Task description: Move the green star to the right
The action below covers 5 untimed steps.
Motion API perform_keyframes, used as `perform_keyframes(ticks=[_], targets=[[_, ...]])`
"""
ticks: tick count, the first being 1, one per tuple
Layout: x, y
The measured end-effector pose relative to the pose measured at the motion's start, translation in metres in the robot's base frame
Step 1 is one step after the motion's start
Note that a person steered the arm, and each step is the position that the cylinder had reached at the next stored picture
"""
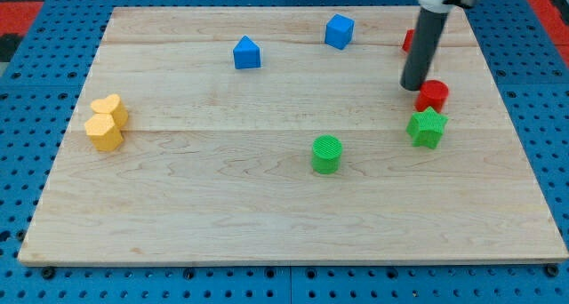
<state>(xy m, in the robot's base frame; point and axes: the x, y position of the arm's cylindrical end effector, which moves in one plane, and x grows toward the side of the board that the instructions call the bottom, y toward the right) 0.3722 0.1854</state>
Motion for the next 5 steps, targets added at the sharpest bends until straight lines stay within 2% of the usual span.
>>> perform_keyframes(ticks=[1, 2, 3, 4, 5], targets=[[0.004, 0.016], [-0.008, -0.018], [0.011, -0.064], [0.051, -0.066], [0.063, -0.040]])
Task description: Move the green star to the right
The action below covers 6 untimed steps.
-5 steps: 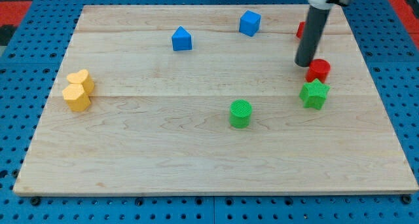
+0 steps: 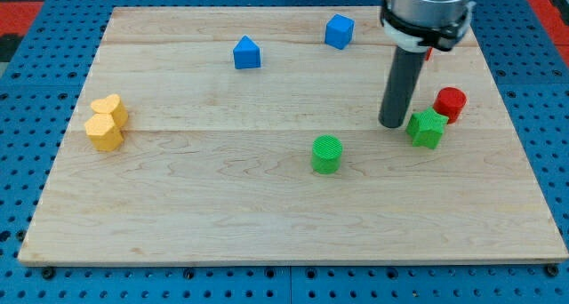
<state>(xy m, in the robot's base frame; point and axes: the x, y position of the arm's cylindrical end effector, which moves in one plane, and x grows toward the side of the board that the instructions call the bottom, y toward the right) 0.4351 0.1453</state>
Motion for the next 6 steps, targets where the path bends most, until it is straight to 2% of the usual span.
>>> perform_keyframes(ticks=[1, 2, 3, 4, 5, 6], targets=[[0.000, 0.035], [0.001, 0.034], [0.034, 0.007], [0.043, -0.023], [0.093, -0.025], [0.114, -0.078]])
